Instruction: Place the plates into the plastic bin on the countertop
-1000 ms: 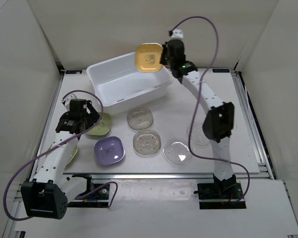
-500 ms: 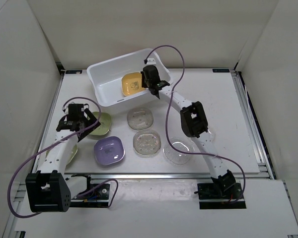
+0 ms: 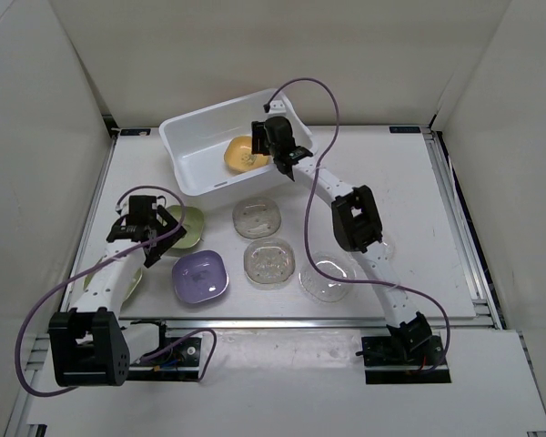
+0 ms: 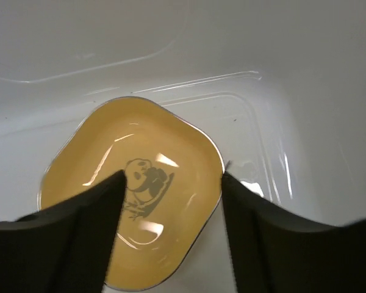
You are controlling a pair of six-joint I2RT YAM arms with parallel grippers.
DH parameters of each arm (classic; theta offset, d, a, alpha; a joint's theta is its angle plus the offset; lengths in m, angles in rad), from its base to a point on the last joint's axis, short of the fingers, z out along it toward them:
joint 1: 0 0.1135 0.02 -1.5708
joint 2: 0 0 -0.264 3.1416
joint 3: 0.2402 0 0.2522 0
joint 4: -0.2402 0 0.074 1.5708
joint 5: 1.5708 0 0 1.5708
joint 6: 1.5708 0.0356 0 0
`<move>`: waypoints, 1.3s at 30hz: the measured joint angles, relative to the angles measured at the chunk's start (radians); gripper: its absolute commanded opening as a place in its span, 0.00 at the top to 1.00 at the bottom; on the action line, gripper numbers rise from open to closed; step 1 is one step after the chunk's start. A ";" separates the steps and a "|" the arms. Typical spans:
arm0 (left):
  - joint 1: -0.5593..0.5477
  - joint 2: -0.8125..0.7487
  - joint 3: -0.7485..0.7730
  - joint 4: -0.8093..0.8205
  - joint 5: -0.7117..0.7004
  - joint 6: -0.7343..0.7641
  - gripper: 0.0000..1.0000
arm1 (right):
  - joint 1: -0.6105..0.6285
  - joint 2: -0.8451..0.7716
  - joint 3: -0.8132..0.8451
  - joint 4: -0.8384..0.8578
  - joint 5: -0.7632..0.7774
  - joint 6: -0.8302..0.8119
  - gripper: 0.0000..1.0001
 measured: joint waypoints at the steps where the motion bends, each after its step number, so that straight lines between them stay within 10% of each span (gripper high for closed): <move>1: 0.001 0.001 0.000 0.000 -0.005 -0.014 0.04 | -0.003 -0.008 -0.007 -0.002 -0.008 -0.007 0.17; 3: 0.003 0.007 0.000 0.001 -0.018 -0.044 0.09 | -0.006 -0.038 -0.032 -0.006 -0.039 -0.010 0.01; 15: 0.004 0.173 -0.008 0.049 -0.062 -0.215 0.24 | -0.107 -0.780 -0.469 0.024 -0.237 -0.017 0.01; 24: 0.004 0.218 -0.015 0.053 -0.155 -0.346 0.59 | -0.120 -1.166 -0.850 0.035 -0.191 -0.019 0.01; 28: 0.005 0.270 -0.011 0.054 -0.188 -0.405 0.90 | -0.120 -1.235 -0.964 -0.055 -0.131 -0.019 0.01; 39: 0.013 0.152 0.180 -0.102 -0.402 -0.488 0.90 | -0.123 -1.466 -1.067 -0.135 -0.002 -0.025 0.01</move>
